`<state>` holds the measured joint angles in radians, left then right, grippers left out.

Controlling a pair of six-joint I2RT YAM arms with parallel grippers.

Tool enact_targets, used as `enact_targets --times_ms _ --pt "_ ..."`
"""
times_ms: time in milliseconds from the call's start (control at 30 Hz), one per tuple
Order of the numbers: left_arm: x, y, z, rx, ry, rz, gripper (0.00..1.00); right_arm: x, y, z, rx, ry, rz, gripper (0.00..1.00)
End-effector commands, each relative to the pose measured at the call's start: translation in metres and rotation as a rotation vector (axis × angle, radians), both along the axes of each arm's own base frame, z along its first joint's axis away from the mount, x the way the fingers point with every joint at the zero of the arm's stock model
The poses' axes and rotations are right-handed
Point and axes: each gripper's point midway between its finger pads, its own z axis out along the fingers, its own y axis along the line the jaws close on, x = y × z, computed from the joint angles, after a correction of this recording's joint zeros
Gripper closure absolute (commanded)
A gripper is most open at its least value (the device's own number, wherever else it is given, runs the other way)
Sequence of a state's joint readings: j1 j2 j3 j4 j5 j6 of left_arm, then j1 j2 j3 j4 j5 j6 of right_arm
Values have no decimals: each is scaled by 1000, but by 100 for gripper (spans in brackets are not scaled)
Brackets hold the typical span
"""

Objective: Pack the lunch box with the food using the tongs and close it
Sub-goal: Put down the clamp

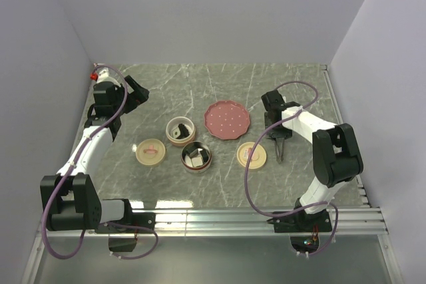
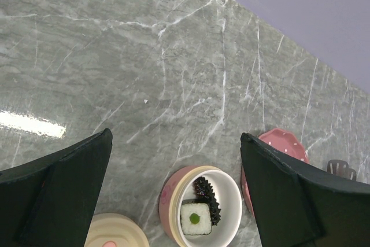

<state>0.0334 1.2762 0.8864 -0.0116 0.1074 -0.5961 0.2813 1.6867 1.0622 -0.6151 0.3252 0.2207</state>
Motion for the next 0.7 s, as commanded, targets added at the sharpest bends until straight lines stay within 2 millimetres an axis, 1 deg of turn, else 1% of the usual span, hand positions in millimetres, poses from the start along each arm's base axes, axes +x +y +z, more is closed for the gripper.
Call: enact_targets --times_ms 0,167,333,433,533,567,633,667 --pt "5 2 16 4 -52 6 1 16 -2 20 2 -85 -34 41" --pt "4 2 18 5 -58 4 1 13 -5 21 -9 -87 -44 36" --pt "2 2 16 4 -53 3 1 11 -8 21 -13 -89 -61 34" --pt "2 1 18 3 -58 3 0 10 -9 25 -14 -99 -69 33" --pt "2 1 18 2 -59 2 1 12 -10 37 -13 -134 -79 33" --pt "2 1 18 3 -61 3 1 15 -10 47 -5 -164 -83 33" --pt "2 2 18 4 -61 5 0 17 -10 58 4 -190 -84 33" --pt "1 2 18 2 -61 5 1 21 -9 72 14 -225 -82 33"
